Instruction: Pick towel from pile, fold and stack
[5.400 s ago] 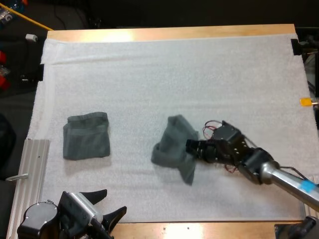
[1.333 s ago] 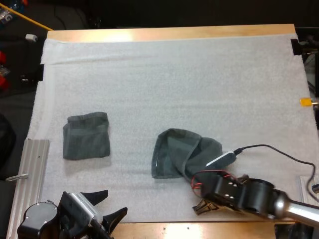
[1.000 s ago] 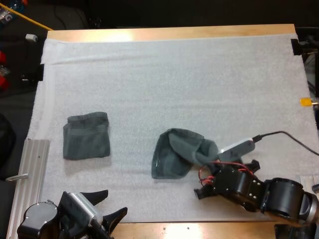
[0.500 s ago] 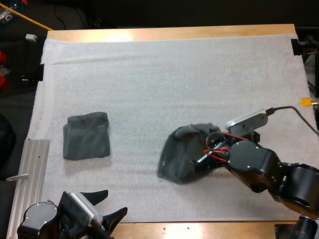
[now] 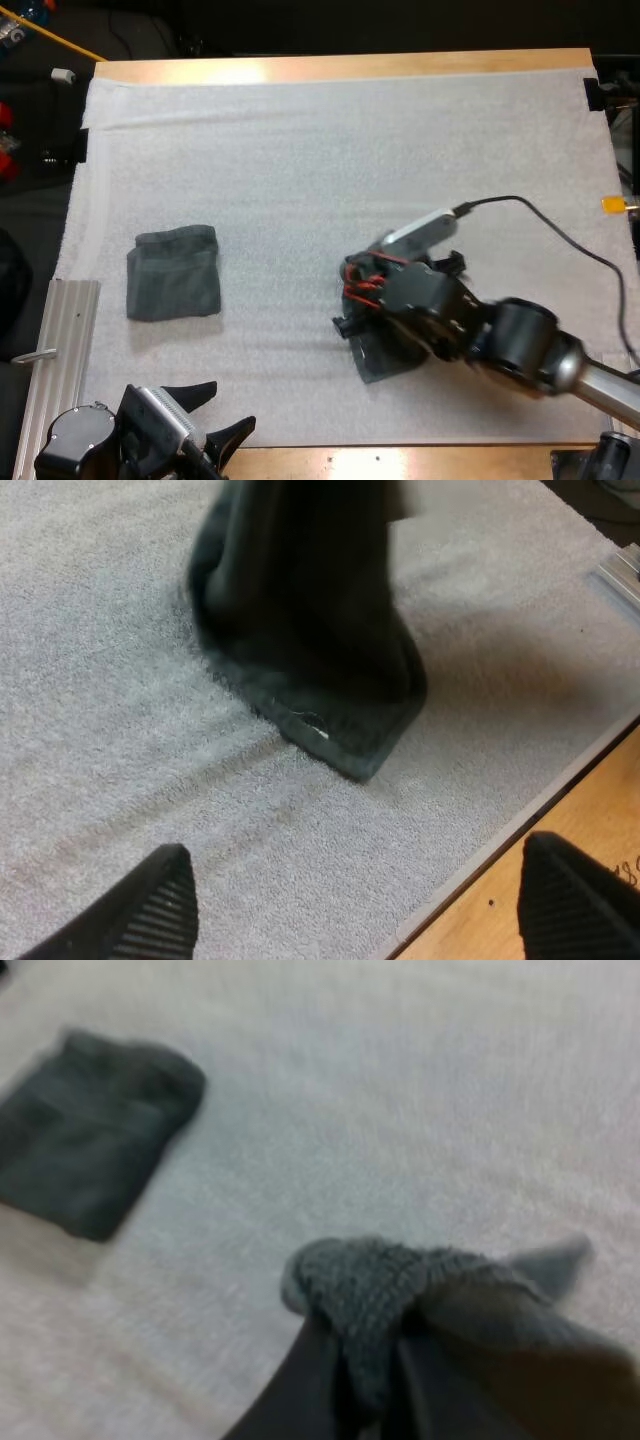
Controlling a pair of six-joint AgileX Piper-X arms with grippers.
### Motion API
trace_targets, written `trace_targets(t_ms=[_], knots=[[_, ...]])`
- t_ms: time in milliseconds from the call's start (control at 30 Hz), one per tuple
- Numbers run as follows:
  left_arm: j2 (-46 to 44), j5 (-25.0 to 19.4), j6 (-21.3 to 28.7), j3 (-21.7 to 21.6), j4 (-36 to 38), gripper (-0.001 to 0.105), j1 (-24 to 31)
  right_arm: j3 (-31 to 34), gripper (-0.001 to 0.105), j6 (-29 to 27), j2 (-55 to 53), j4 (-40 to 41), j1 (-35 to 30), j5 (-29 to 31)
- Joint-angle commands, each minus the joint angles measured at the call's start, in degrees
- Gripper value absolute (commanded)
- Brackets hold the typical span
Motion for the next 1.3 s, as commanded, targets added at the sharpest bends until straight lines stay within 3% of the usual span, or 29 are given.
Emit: trace_targets(t_ms=[0, 100, 333, 633, 767, 900, 1000, 1067, 1167, 1267], knots=[[0.08, 0.59, -0.45, -0.11, -1.06, 0.065, -0.32, -0.4, 0.0, -1.09, 0.46, -1.27, -1.23, 0.31], [0.08, 0.59, -0.45, -0.11, -1.06, 0.065, -0.32, -0.4, 0.0, -1.04, 2.63, -4.23, -5.43, 0.0], [0.08, 0.59, -0.45, -0.11, -1.06, 0.065, -0.32, -0.54, 0.0, 0.66, 5.8, -11.55, -15.47, -9.14], [0.08, 0.59, -0.45, -0.11, -1.94, 0.065, -0.32, -0.54, 0.0, 1.5, 9.8, -17.63, -20.01, -9.07], [0.08, 0.59, -0.31, -0.11, -1.92, 0.065, -0.32, -0.54, 0.0, 1.5, 11.01, -17.96, -21.78, -3.86], [0.08, 0.59, -0.3, -0.11, -1.92, 0.065, -0.32, -0.75, 0.001, 1.37, 11.04, -16.34, -24.13, -2.6], [0.08, 0.59, -0.02, -0.11, -1.92, 0.065, -0.32, -1.96, 0.02, 1.36, 11.04, -13.07, -25.45, -0.42], [0.08, 0.59, -0.02, -0.11, -1.92, 0.065, -0.32, -3.55, 0.049, 0.86, 11.04, -10.31, -26.07, -0.11], [0.08, 0.59, 0.13, -0.11, -1.92, 0.065, -0.32, -5.51, 0.075, -1.41, 10.74, -7.99, -26.13, 0.02], [0.08, 0.59, 0.13, -0.11, -1.92, 0.065, -0.32, -7.06, 0.074, -1.39, 9.91, -3.95, -26.0, 0.05]])
